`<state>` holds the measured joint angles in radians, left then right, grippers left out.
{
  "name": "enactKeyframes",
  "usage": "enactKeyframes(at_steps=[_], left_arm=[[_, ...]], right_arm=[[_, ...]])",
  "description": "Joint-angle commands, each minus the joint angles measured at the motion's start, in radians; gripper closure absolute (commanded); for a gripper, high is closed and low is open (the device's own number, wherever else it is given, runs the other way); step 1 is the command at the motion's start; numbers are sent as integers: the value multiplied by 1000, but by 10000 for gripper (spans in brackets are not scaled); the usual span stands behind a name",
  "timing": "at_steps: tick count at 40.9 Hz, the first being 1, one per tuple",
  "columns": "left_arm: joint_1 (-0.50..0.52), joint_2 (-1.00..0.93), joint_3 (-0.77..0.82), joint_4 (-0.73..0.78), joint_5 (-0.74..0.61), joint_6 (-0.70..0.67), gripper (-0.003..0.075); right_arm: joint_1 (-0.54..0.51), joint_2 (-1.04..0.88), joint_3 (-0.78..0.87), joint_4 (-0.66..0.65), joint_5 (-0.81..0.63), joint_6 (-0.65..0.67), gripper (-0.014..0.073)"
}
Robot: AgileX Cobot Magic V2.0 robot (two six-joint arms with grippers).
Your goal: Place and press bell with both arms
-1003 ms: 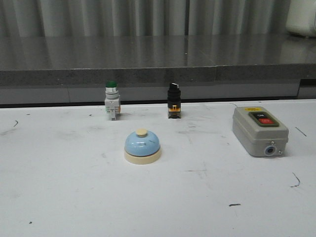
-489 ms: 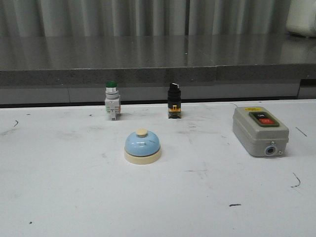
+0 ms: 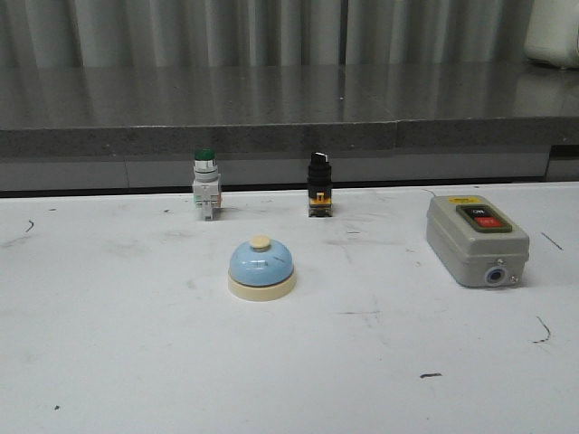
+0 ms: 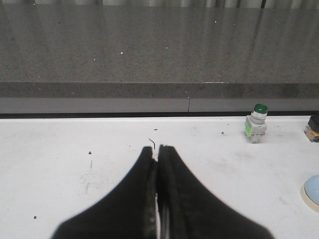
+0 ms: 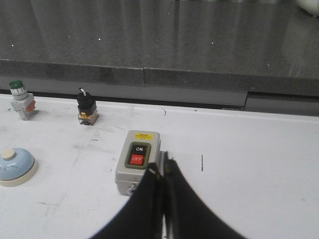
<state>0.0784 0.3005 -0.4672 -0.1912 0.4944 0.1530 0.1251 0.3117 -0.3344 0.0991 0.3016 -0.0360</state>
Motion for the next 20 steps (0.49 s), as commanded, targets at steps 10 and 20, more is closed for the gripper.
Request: enactKeyframes(at_steps=[10, 20], left_arm=[[2, -305, 265, 46, -225, -6, 740], [2, -311, 426, 90, -355, -132, 740]], right_arm=[[-5, 5, -29, -5, -80, -3, 655], [-5, 6, -29, -5, -73, -3, 655]])
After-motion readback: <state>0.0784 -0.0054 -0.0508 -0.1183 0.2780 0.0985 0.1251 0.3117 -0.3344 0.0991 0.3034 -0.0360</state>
